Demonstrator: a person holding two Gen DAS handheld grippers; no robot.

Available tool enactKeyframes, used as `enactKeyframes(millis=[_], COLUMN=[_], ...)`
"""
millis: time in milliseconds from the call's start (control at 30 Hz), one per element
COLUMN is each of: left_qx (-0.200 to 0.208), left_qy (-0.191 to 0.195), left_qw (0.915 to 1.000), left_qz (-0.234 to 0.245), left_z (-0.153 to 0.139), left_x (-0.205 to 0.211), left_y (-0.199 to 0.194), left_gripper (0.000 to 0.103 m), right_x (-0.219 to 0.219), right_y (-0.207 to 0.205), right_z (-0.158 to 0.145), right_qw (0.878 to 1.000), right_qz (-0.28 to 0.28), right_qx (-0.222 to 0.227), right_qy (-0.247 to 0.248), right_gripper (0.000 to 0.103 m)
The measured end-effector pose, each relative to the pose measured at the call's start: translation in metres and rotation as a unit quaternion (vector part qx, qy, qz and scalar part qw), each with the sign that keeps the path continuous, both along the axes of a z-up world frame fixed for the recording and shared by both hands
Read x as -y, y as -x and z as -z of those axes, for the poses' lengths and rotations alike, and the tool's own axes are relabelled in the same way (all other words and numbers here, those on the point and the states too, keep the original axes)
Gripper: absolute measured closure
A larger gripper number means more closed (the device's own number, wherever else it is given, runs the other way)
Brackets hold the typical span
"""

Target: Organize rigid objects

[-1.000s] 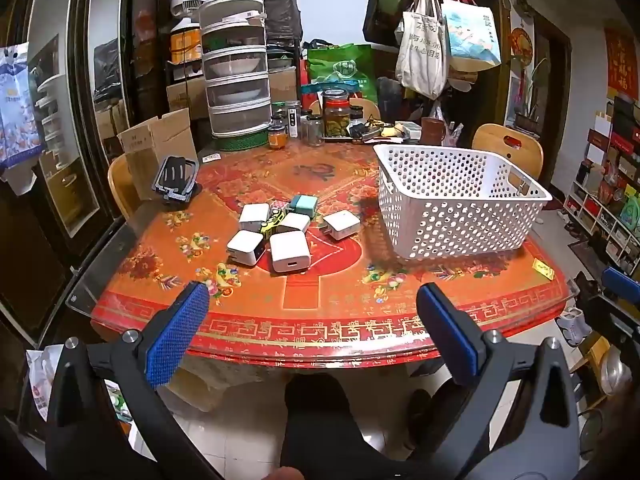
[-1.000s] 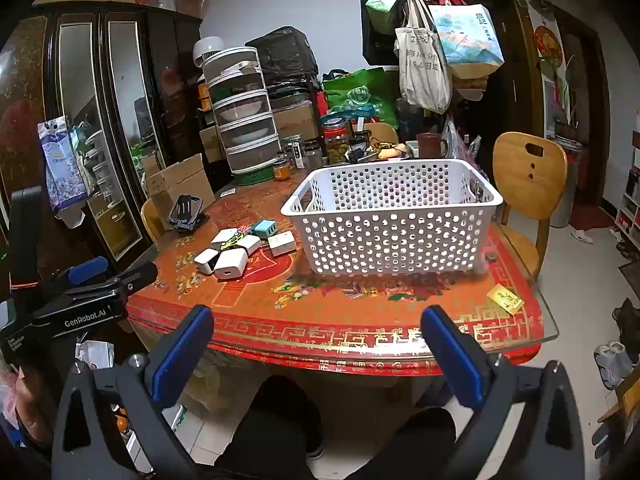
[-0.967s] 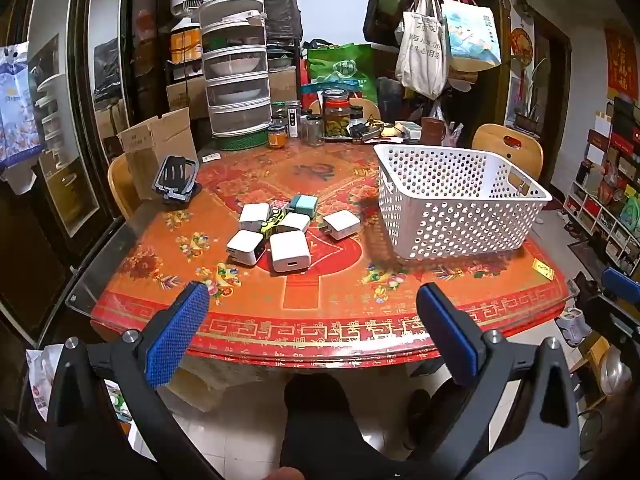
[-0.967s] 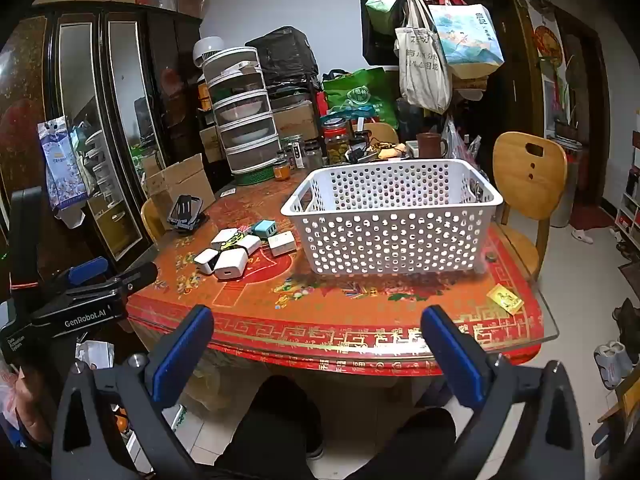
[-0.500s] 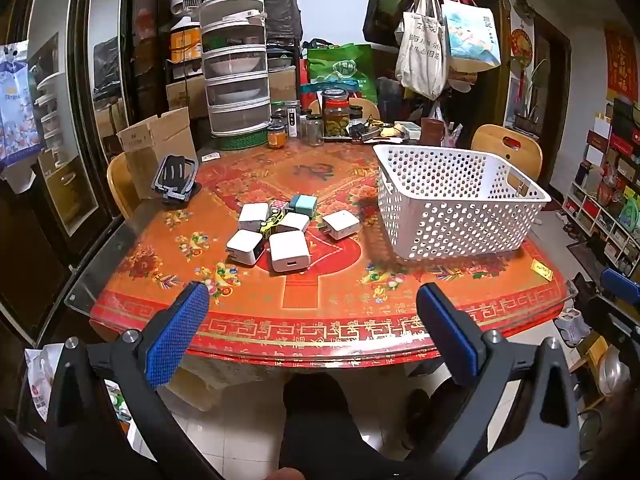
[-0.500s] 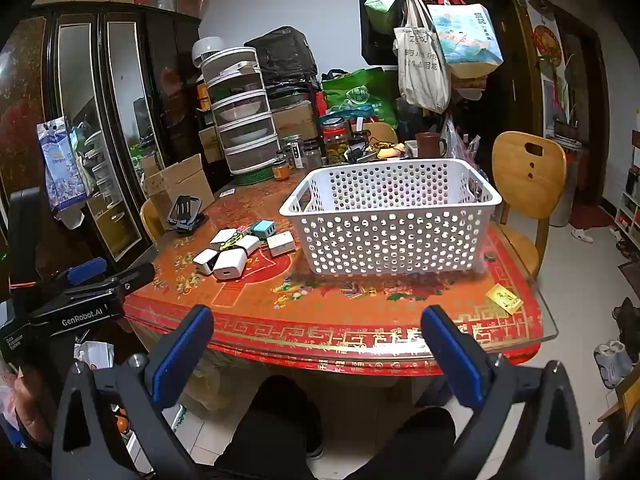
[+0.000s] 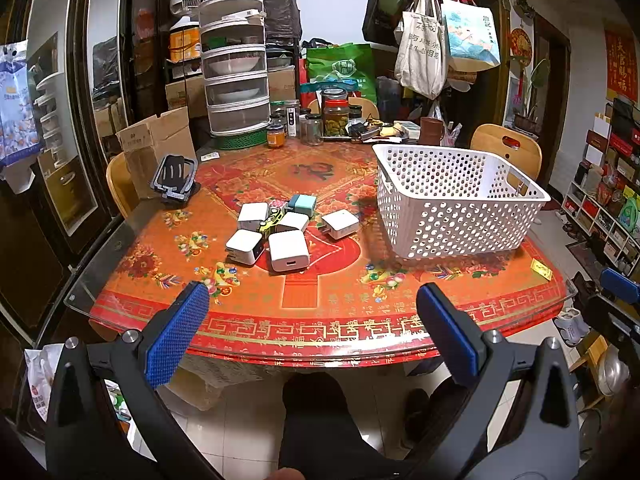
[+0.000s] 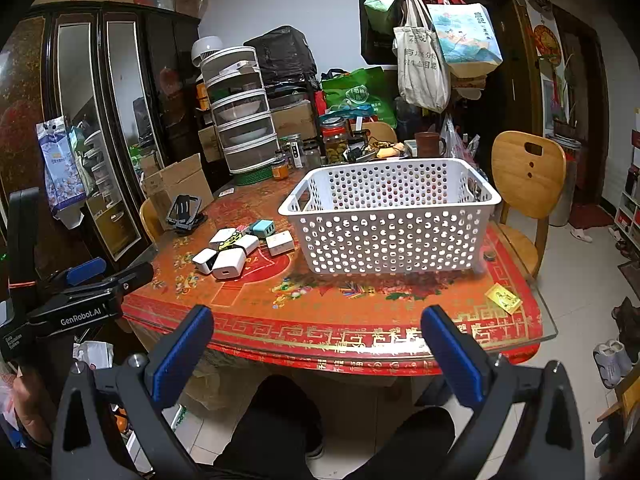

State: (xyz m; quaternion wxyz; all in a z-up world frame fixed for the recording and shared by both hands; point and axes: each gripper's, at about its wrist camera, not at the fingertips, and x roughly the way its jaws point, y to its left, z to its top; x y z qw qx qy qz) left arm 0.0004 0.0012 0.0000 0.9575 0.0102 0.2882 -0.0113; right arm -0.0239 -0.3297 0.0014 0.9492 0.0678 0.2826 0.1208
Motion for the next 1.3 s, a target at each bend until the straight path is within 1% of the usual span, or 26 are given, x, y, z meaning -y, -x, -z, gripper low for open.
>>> enactKeyframes(millis=[1300], left_qx=[-0.004], left_qy=[0.003], left_qw=[1.0000], left_qz=[0.003], left_z=[0.0016], left_x=[-0.0001], left_y=[-0.0025], left_gripper=[0.001], right_x=[0.0003], right_y=[0.0005], right_z=[0.0004], right_qw=[1.000], right_qz=[0.000], right_qx=[-0.001], right_qy=[0.001], right_gripper=[0.000])
